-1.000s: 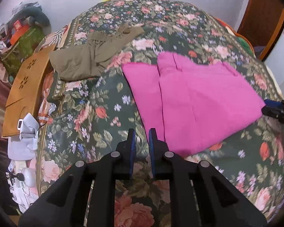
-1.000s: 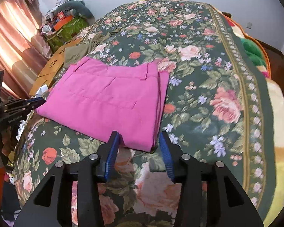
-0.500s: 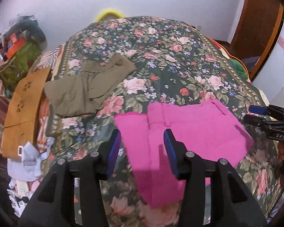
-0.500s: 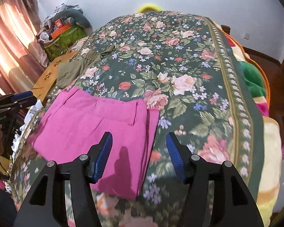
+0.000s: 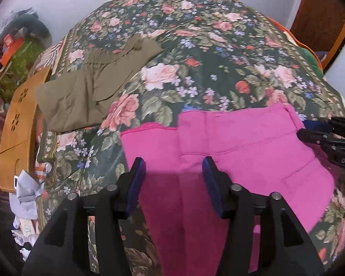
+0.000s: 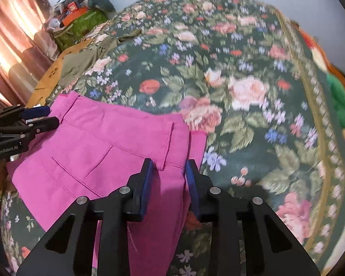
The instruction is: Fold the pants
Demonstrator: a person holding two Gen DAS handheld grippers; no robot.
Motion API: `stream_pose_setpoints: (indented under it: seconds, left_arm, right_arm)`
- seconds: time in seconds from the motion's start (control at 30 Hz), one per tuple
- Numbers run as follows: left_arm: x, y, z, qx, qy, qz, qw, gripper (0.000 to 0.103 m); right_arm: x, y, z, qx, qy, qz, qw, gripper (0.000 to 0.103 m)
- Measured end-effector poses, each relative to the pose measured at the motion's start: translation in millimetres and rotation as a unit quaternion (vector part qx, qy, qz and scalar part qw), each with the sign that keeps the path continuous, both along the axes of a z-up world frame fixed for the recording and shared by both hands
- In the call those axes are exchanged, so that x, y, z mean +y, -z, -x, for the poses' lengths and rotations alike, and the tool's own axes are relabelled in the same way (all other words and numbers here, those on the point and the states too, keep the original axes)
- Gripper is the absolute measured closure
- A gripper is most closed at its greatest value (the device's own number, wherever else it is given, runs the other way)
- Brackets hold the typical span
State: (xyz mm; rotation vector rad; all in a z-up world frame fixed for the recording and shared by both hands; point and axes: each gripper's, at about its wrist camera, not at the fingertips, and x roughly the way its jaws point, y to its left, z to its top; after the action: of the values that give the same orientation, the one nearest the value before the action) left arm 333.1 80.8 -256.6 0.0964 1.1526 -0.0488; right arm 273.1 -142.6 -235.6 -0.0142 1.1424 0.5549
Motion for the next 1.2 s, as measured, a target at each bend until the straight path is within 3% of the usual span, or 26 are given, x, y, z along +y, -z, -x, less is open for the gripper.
stream_pose_setpoints:
  seconds: [0.2, 0.27, 0.3, 0.33, 0.4, 0.57, 0.73, 0.87, 0.97, 1.03, 1.2]
  left_arm:
    - [16.1, -8.2, 3.2, 0.003, -0.019, 0.037, 0.9991, 0.043]
    - [20.8, -14.3, 7.4, 0.001, -0.024, 0.044, 0.9987, 0.043]
    - [23.2, -16.3, 9.2, 0.002, -0.025, 0.051, 0.9984, 0.041]
    - [25.9, -17.9, 11.3, 0.005, -0.027, 0.061, 0.9977, 0.034]
    - [31.0, -18.0, 15.0, 0.013, -0.033, 0.084, 0.9958, 0.025]
    - [31.0, -2.4, 19.0, 0.039, -0.039, 0.101, 0.9934, 0.024]
    - [32.1, 6.2, 14.1, 0.052, -0.043, 0.157, 0.9852, 0.024]
    - [26.1, 8.3, 9.6, 0.048, -0.038, 0.152, 0.9865, 0.024]
    - [19.8, 8.4, 8.5, 0.04, -0.026, 0.145, 0.9882, 0.034]
    - [17.3, 6.6, 8.5, 0.035, -0.018, 0.148, 0.9883, 0.046]
    - [18.1, 2.1, 10.0, 0.021, -0.017, 0.152, 0.9879, 0.067]
  right_arm:
    - [-9.4, -6.9, 0.1, 0.012, 0.012, -0.01, 1.0, 0.076]
    - [-11.5, -8.3, 3.4, 0.008, 0.013, -0.002, 1.0, 0.07]
    - [-13.0, -8.4, 5.3, 0.008, 0.014, 0.001, 1.0, 0.062]
    - [-14.5, -7.7, 7.3, 0.01, 0.015, 0.004, 1.0, 0.054]
    - [-16.0, -5.0, 10.5, 0.014, 0.012, 0.007, 1.0, 0.049]
    - [-20.2, -0.2, 12.2, 0.023, 0.02, -0.005, 1.0, 0.048]
    - [-17.3, 4.3, 10.4, 0.036, 0.02, -0.02, 0.999, 0.045]
    - [-13.3, 8.4, 4.4, 0.048, 0.016, -0.03, 0.998, 0.046]
    - [-11.0, 10.5, 1.2, 0.05, 0.016, -0.034, 0.998, 0.053]
    - [-8.1, 11.2, -0.1, 0.056, 0.012, -0.044, 0.997, 0.066]
    - [-1.3, 11.1, 2.9, 0.049, 0.014, -0.038, 0.998, 0.076]
